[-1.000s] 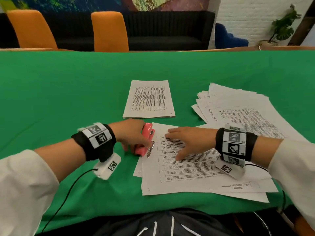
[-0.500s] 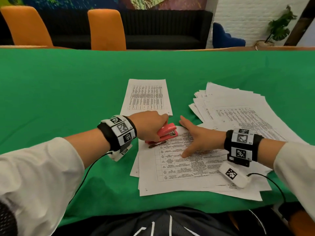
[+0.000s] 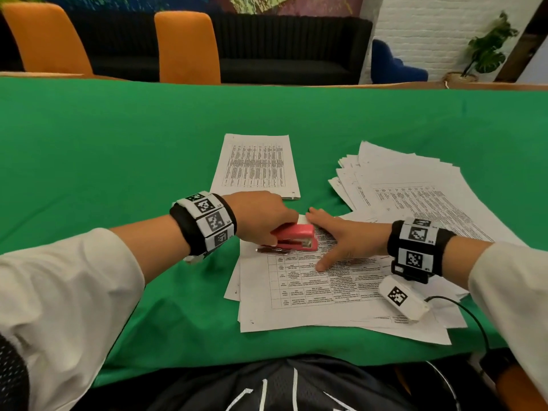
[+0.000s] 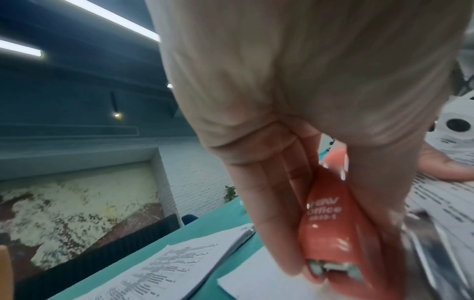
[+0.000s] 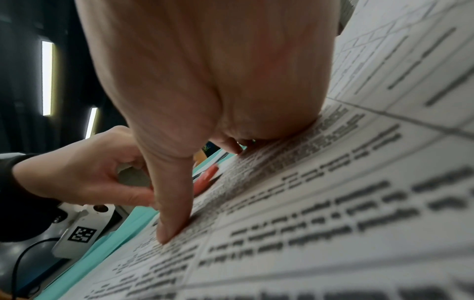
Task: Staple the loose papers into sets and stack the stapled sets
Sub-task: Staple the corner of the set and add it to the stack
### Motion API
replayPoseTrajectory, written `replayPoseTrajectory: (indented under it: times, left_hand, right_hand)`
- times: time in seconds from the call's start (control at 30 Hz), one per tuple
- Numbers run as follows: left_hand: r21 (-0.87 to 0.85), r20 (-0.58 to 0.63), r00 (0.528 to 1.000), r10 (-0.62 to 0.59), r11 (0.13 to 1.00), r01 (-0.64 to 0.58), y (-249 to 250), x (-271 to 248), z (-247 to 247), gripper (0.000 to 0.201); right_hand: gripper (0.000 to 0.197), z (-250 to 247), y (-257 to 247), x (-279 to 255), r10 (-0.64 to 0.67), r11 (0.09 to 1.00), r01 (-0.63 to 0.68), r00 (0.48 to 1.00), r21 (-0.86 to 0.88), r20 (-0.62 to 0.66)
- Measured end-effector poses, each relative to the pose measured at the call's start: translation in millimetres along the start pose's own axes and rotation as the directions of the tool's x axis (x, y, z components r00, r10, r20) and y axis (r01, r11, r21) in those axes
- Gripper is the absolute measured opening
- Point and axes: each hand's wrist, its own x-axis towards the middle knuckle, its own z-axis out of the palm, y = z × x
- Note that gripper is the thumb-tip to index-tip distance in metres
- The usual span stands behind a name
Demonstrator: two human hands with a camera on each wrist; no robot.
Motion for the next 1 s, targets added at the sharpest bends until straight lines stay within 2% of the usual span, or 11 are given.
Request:
replayPoseTrajectory:
  times: [0.13, 0.3, 0.43, 0.63, 0.77, 0.83, 0.9, 1.0]
  left_hand:
    - [0.007, 0.009, 0.996, -0.088, 0.996, 0.088, -1.9, -0.8, 2.3, 0.026]
    - [0.026, 0.019, 1.0, 0.009, 1.0, -0.01, -1.0, -0.4, 3.1, 0.022]
    - [0.001, 0.014, 0.996, -0.093, 0.996, 0.093, -6.0, -2.6, 6.4, 0.024]
    - [0.017, 0.024, 1.0, -0.006, 1.0, 0.006, -6.7, -5.0, 7.4, 0.026]
    - [0.023, 0.038, 0.986, -0.162, 0.987, 0.161, -6.0, -2.8, 9.1, 0.025]
    - [-0.002, 0.045, 0.986, -0.16, 0.987, 0.16, -8.9, -7.0, 11.9, 0.02]
    - [0.003, 0.048, 0.993, -0.107, 0.994, 0.107, -13.5, -13.2, 14.4, 0.016]
    - [-0.017, 0.037, 0.991, -0.127, 0.992, 0.128, -19.4, -20.5, 16.7, 0.023]
  right_hand:
    - [0.118, -1.5, -1.5, -1.0, 0.003, 0.999, -0.003, 1.0, -0.032, 0.003]
    - [0.12, -1.2, -1.0, -1.8, 0.02, 0.998, -0.02, 1.0, -0.062, 0.01]
    - [0.122, -1.9, 0.8, -0.4, 0.023, 0.998, -0.022, 1.0, -0.061, 0.021]
    - [0.124, -1.5, 4.3, 0.0, 0.025, 0.997, -0.023, 0.999, -0.067, 0.028]
    - [0.121, -1.1, 3.7, -2.5, 0.018, 0.998, -0.017, 1.0, -0.06, 0.019]
    - [0.121, -1.2, 3.4, -3.1, 0.014, 0.998, -0.013, 1.0, -0.065, 0.015]
    - [0.121, -1.4, 2.9, -3.2, 0.016, 0.997, -0.015, 1.0, -0.071, 0.015]
    - [0.123, -0.9, 3.8, -2.1, 0.025, 0.998, -0.024, 1.0, -0.065, 0.015]
